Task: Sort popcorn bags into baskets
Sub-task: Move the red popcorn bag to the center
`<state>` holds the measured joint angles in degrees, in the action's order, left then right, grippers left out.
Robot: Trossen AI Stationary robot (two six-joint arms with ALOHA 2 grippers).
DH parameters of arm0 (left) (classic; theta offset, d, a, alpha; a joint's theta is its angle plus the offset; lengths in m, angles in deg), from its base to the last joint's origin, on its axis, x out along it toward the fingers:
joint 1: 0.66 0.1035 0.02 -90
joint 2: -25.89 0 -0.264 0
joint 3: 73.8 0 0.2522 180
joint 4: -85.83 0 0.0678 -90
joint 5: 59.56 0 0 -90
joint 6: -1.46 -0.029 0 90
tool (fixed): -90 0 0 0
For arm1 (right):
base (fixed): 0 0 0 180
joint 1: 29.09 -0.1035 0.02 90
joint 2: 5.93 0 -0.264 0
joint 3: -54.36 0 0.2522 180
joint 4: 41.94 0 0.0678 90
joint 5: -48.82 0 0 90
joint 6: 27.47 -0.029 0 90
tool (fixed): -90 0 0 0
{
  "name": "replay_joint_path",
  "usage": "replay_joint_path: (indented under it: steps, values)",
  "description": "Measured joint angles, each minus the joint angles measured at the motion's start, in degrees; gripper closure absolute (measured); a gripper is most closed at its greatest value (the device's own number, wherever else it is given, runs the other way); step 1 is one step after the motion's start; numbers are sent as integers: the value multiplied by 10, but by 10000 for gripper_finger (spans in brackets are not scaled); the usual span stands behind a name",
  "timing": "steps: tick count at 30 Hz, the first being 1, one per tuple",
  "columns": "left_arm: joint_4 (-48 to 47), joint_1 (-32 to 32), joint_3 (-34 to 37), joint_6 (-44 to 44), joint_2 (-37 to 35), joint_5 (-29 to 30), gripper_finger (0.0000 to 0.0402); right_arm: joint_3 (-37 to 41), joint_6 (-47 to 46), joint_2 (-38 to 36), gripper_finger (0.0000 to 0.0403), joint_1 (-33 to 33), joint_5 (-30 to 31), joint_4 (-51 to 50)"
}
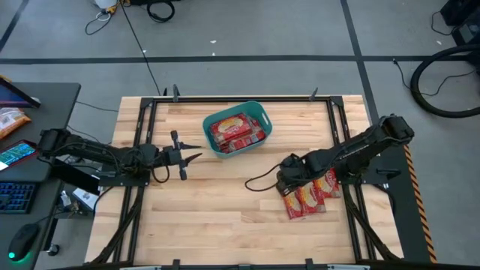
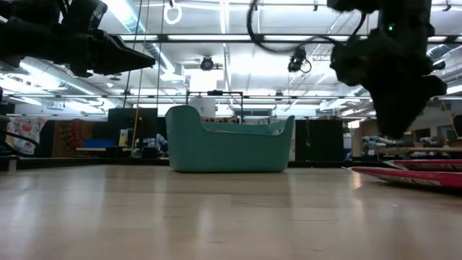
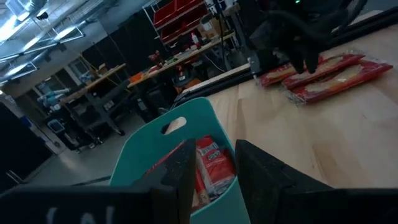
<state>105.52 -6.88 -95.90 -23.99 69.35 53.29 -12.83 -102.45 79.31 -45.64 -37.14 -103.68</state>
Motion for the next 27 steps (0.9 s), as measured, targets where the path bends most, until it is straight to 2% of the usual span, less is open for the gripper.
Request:
replay_joint_path:
  steps: [3,6,11,18,23,27]
  values:
    - [3,0,0,-7,0,0,285,0,3,7,256,-11,24,63]
    - [3,0,0,-7,0,0,285,-6,16,33,256,-19,23,79]
    - [4,0,0,-2,0,0,285,-42,44,96,256,-27,-27,-5]
    - [3,0,0,8,0,0,285,-128,100,168,256,-29,-37,-135]
    - [1,0,0,8,0,0,285,-150,150,217,256,-29,-22,-122]
    - [1,0,0,8,0,0,285,-152,186,249,256,-25,-39,-83]
